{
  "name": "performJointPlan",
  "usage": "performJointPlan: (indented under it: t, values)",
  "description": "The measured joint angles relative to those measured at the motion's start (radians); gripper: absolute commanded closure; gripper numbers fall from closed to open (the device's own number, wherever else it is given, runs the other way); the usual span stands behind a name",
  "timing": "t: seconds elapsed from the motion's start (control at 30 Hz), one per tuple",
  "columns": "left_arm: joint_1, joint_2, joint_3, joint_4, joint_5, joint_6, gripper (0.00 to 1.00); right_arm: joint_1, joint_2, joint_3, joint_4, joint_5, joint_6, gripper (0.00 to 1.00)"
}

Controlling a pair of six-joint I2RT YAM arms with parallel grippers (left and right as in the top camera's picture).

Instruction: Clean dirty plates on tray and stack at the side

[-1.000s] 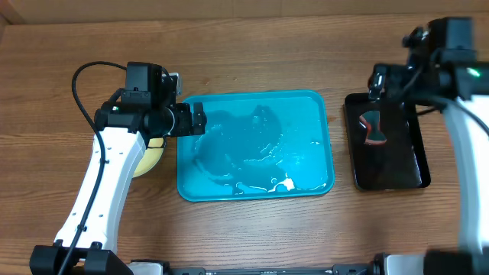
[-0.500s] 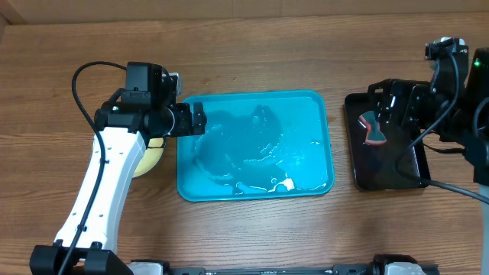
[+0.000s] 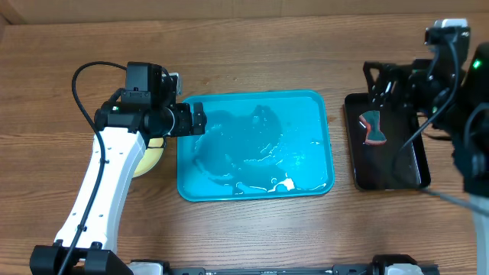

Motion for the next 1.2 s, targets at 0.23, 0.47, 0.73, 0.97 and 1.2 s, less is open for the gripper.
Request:
performJointPlan:
  t: [0.23, 0.47, 0.73, 0.97, 1.2]
  values:
    - [0.000, 0.000, 0.000, 0.000, -0.003, 0.000, 0.00, 0.021, -0.280, -0.421, 0.361, 0.034, 0.001, 0.00]
    - [0.000, 0.000, 0.000, -0.001, -0.003, 0.000, 0.00, 0.029, -0.608, -0.862, 0.667, 0.057, 0.000, 0.00]
    - [0.000, 0.000, 0.000, -0.001, -0.003, 0.000, 0.00, 0.069, -0.950, -1.286, 0.900, 0.089, 0.001, 0.00]
    - [0.000, 0.000, 0.000, -0.001, -0.003, 0.000, 0.00, 0.085, -1.108, -1.466, 0.964, 0.092, 0.005, 0.00]
    - [0.000, 0.000, 0.000, -0.001, -0.004, 0.000, 0.00, 0.085, -1.147, -1.499, 0.895, 0.097, 0.012, 0.00]
